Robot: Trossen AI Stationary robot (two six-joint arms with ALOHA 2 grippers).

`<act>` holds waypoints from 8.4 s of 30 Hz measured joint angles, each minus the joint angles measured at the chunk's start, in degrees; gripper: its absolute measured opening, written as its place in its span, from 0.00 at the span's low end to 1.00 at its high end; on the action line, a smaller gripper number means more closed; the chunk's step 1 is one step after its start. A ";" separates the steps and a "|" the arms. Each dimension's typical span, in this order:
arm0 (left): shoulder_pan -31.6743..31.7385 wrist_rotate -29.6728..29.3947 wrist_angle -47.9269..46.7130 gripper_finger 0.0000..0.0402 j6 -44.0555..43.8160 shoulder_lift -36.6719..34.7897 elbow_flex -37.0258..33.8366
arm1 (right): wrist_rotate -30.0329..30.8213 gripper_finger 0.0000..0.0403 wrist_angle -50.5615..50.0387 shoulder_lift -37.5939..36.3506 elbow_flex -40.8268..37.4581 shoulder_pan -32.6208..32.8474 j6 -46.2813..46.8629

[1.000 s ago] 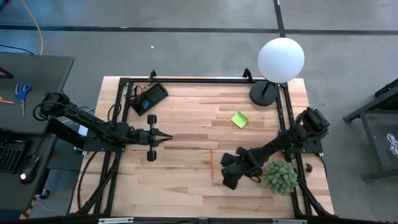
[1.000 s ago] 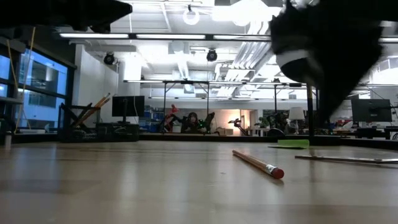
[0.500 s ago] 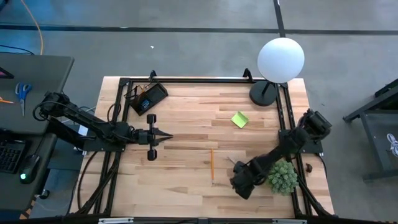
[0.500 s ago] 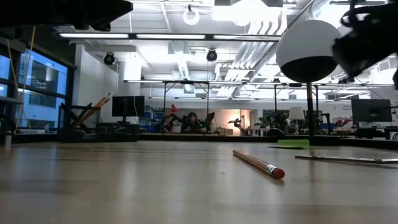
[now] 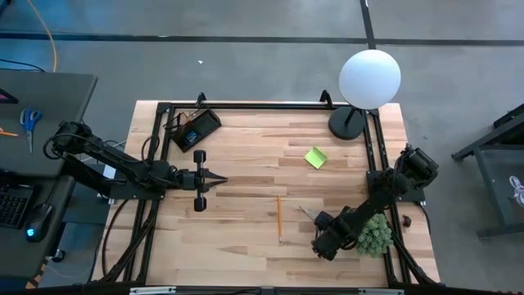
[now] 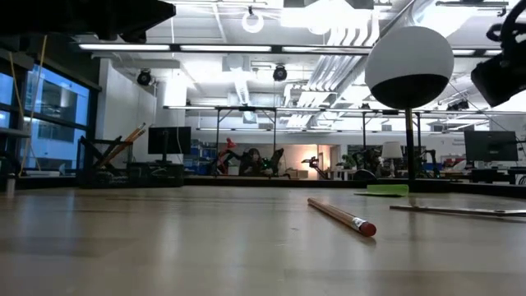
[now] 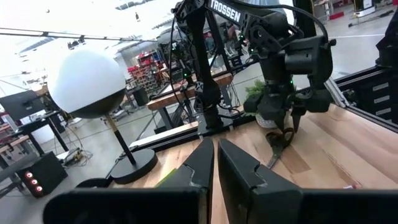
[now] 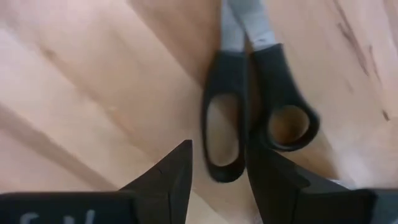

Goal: Pick and place office supplies into organizer
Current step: Put the black scissors into the top left section of the desk organizer

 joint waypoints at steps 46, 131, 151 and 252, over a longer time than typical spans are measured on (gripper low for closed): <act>0.00 -0.03 -2.06 0.03 -4.31 0.00 0.00 | 14.98 0.01 1.63 0.29 0.12 -10.83 -18.09; 0.00 -1.53 -3.00 0.03 -1.49 0.00 0.00 | 16.47 0.09 19.81 8.92 10.36 -36.37 -58.81; 0.00 -1.53 -3.39 0.03 -1.51 0.00 0.00 | 30.79 0.20 17.81 2.39 10.36 -28.35 -49.14; 16.87 11.50 -50.52 0.24 -5.32 65.26 58.14 | 79.89 0.18 -18.33 -12.81 14.97 4.62 -38.30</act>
